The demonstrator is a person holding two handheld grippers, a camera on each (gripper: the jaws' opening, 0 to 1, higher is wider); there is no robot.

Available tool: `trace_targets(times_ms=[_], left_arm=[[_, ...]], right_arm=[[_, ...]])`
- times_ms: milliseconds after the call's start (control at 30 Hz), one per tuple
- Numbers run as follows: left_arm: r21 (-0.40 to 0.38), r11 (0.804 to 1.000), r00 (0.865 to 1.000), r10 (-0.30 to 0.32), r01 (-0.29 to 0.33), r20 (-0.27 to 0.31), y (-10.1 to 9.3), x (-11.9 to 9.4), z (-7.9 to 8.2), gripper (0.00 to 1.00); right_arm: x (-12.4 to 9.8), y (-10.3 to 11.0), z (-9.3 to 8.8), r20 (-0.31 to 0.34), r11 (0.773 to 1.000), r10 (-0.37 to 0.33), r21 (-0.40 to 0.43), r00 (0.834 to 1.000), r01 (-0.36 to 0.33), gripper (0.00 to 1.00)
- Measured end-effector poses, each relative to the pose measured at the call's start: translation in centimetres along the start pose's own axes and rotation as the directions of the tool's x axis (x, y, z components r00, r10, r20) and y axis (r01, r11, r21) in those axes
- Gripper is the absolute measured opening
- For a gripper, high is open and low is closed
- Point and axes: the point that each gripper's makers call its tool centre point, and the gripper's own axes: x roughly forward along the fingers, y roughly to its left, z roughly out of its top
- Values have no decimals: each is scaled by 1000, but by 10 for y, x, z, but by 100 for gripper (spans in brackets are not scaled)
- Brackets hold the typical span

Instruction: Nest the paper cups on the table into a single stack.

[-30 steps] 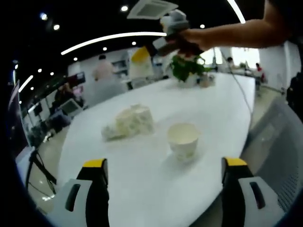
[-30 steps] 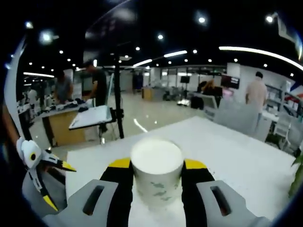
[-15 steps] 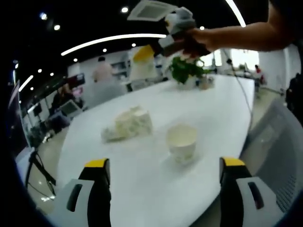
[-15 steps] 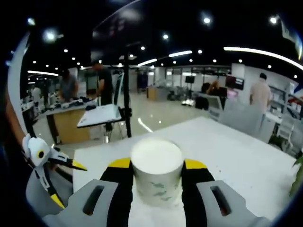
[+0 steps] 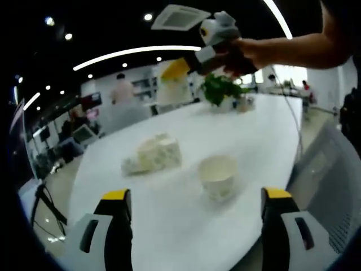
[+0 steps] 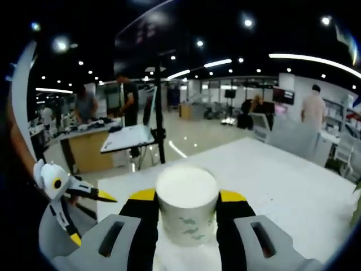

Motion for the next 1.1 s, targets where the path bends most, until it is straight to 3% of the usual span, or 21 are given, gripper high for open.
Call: trace_targets(times_ms=[433,800,1100], left_arm=[[25,999,999,-35,34,39,-8,-3,7,92],[-6,999,998,-37,37,59,-7,-5,11,90],[-26,999,998,-37,39,59,-7,-6,11,89]], right_arm=[[-10,30,-11,1,1000,25,-16,1000,-25,36],[-21,51,-10,1,998,52,-32,999,-52,37],[-26,73,-22,-26,995,85,-59,996,-86,37]])
